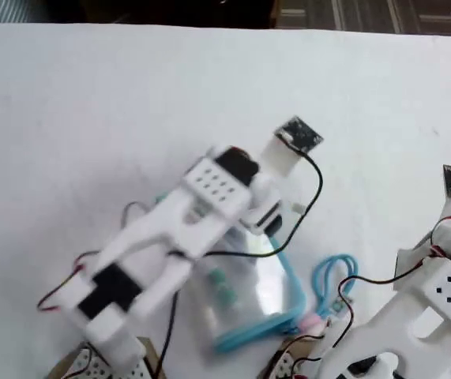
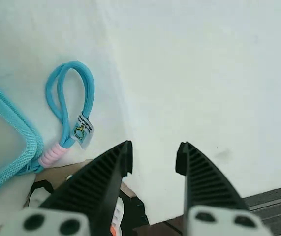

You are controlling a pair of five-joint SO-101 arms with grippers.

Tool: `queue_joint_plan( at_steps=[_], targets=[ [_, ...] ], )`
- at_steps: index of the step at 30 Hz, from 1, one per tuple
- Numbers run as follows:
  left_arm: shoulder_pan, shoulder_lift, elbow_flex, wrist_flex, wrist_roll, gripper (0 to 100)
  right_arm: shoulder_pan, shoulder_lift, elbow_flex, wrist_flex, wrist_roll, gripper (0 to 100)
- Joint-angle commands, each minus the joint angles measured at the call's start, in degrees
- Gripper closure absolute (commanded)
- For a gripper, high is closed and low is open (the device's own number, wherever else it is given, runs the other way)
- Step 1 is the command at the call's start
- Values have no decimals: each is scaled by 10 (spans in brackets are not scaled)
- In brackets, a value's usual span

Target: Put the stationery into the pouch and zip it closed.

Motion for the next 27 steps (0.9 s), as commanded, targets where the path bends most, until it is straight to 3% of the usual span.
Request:
queue_joint_plan(
  at_steps=[1, 11, 18, 25, 27],
  targets=[
    [-3, 99, -109, 50, 35, 758, 5, 1, -18, 12, 2, 842],
    [-25, 317, -418, 221, 147, 746, 1, 1, 31, 10, 3, 842],
    [-93, 391, -508, 236, 166, 747, 1, 1, 31, 10, 5, 843],
    [-91, 363, -546, 239, 173, 745, 15, 1, 31, 11, 5, 843],
    [-91, 360, -545, 237, 205, 745, 22, 1, 31, 11, 5, 843]
  ],
)
